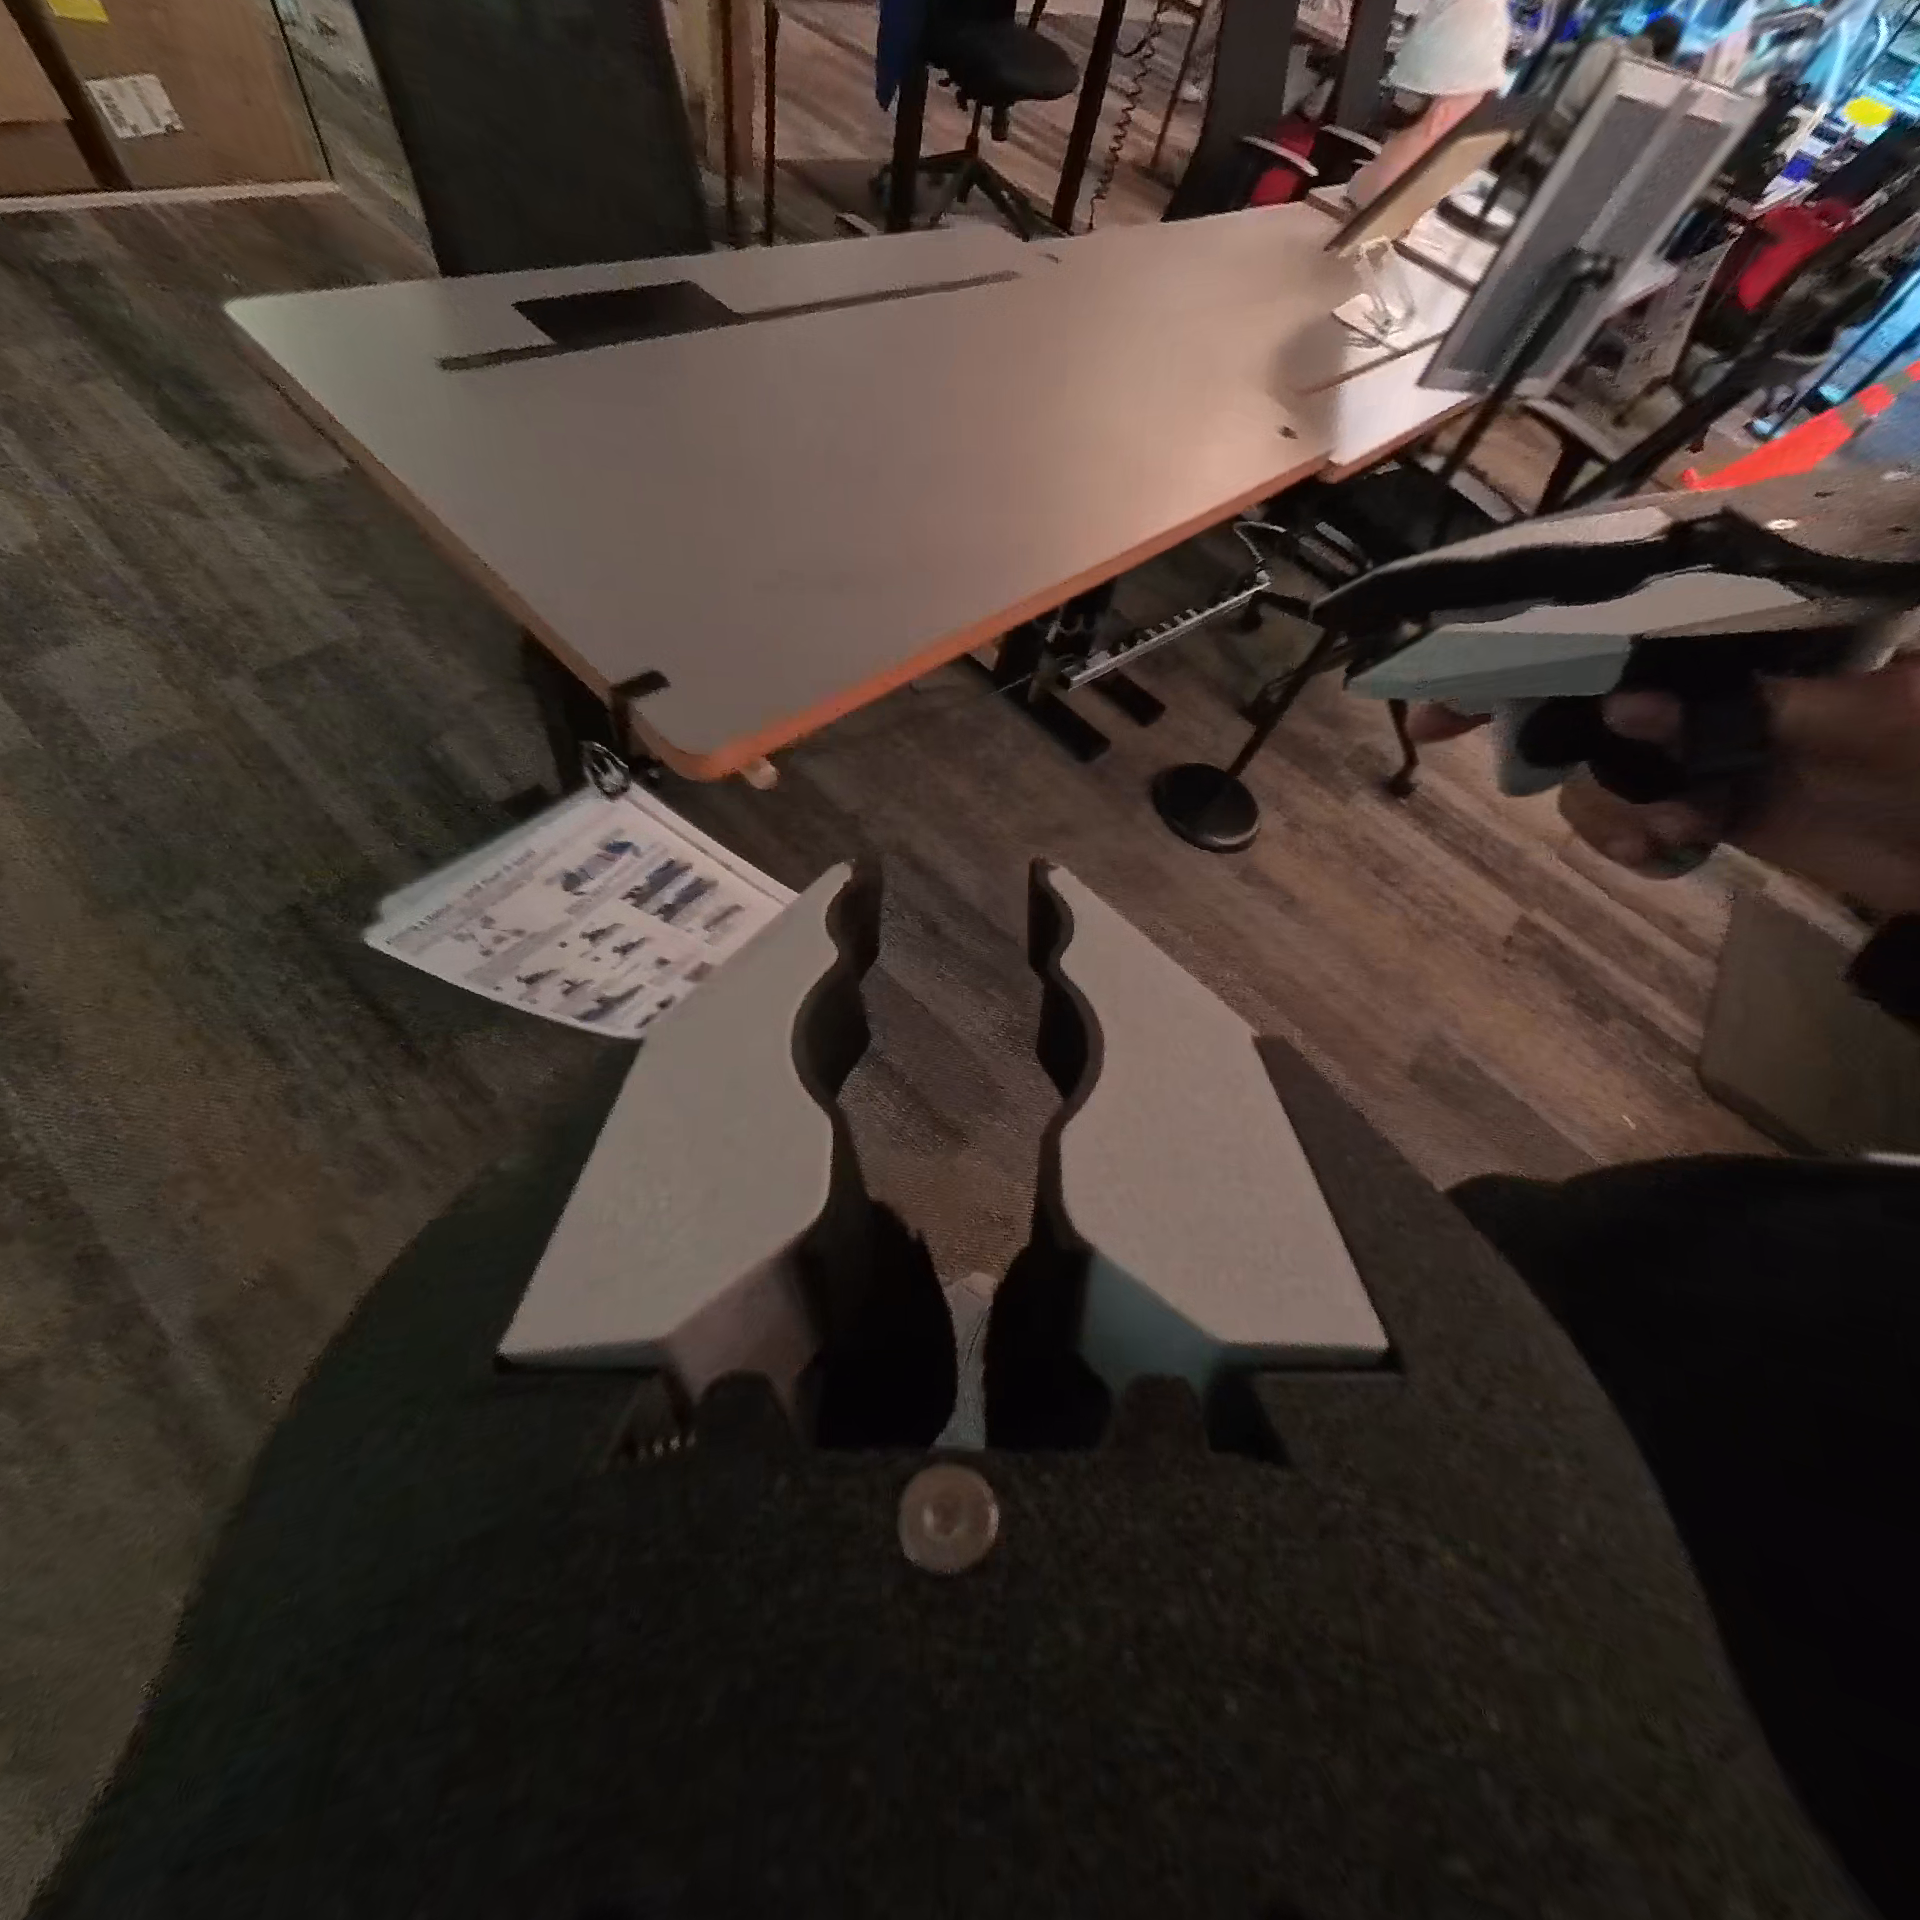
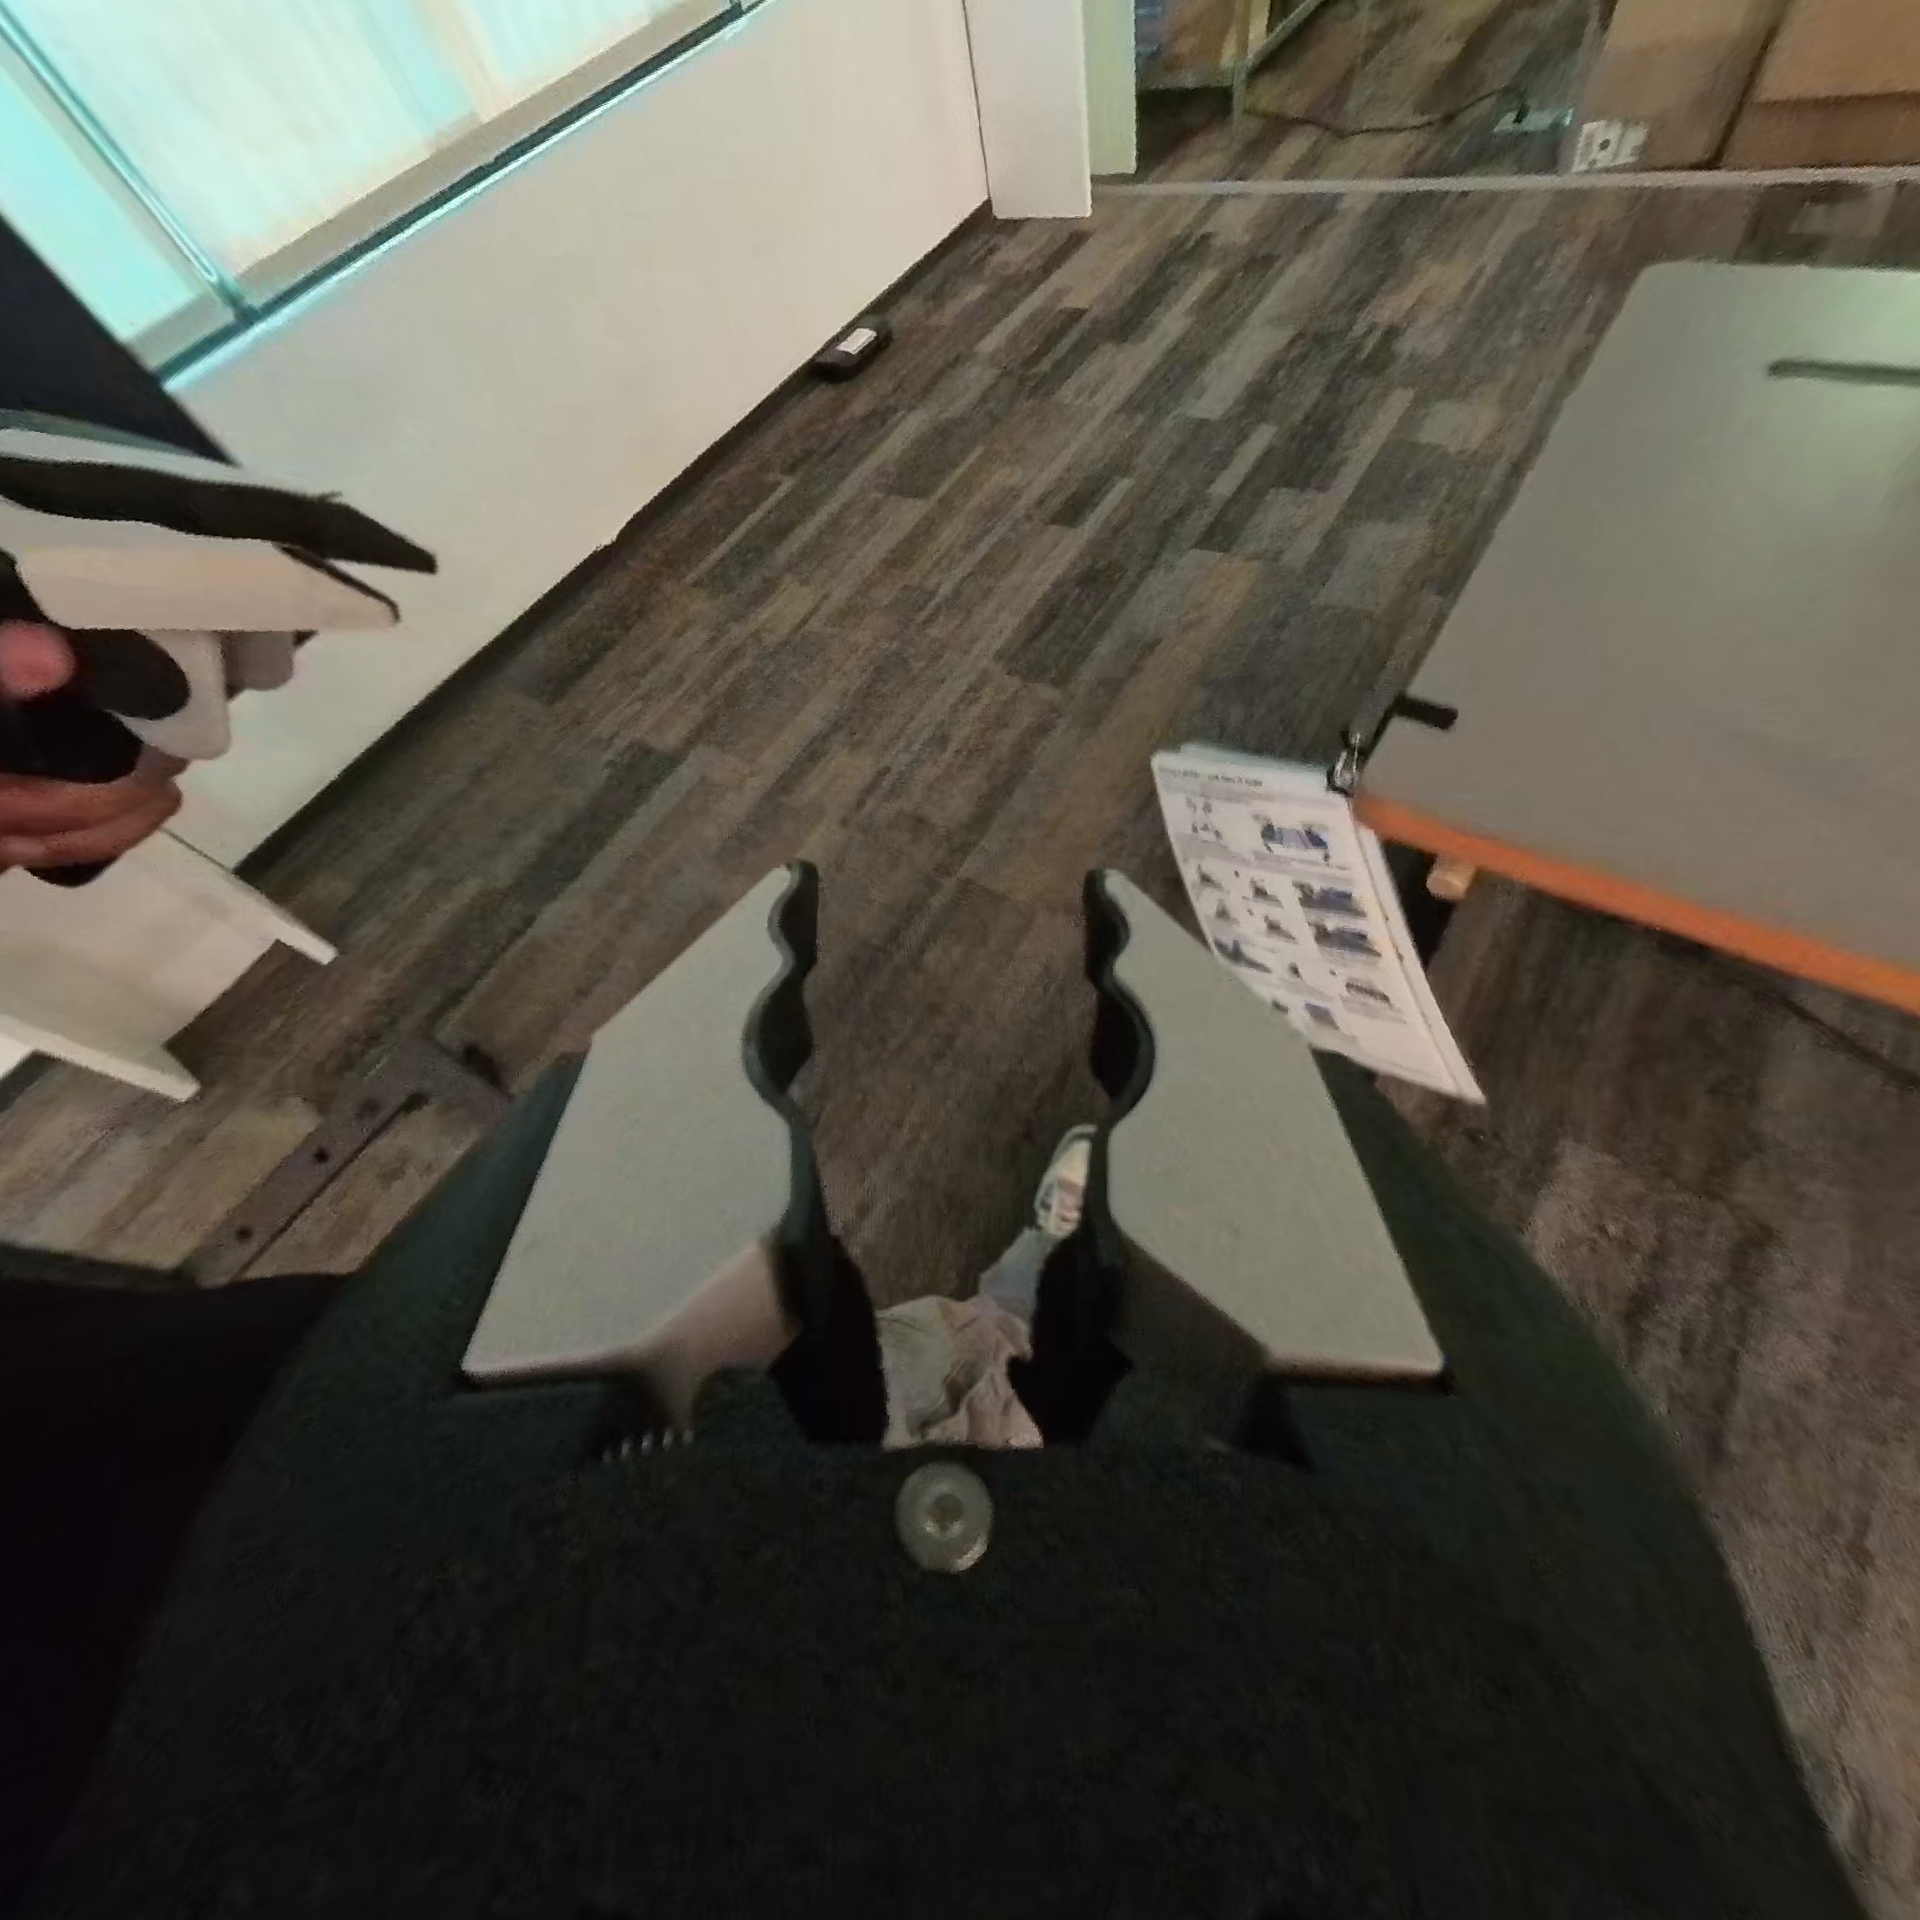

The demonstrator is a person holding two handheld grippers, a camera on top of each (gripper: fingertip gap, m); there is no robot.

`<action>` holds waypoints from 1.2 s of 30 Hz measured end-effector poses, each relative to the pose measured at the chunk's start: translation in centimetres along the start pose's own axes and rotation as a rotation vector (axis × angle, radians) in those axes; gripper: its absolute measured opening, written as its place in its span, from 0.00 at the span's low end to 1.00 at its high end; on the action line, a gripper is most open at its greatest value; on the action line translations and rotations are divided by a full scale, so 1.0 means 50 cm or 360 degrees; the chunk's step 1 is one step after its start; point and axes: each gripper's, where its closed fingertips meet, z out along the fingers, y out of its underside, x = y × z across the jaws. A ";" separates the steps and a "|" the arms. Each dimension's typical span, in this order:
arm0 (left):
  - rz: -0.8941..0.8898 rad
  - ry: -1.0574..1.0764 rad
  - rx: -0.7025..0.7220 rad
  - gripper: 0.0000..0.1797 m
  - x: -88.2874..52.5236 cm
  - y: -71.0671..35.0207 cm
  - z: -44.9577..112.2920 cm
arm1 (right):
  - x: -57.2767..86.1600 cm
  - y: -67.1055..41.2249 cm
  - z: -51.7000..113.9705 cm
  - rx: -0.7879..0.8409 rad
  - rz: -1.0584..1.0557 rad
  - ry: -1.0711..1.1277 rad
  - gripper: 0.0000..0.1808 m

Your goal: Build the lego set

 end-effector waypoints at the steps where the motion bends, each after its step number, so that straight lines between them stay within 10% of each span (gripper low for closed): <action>1: 0.0002 0.0003 -0.0006 0.14 -0.048 -0.017 0.025 | 0.023 -0.022 0.055 0.0014 0.0002 -0.0004 0.28; 19: 0.0037 -0.0236 -0.0010 0.15 -1.096 -0.512 0.384 | 0.418 -0.576 0.928 0.0073 -0.0141 0.0083 0.28; 36: 0.0051 0.0306 -0.0187 0.16 -1.819 -0.853 0.819 | 0.722 -0.991 1.622 0.0084 0.0262 0.0290 0.30</action>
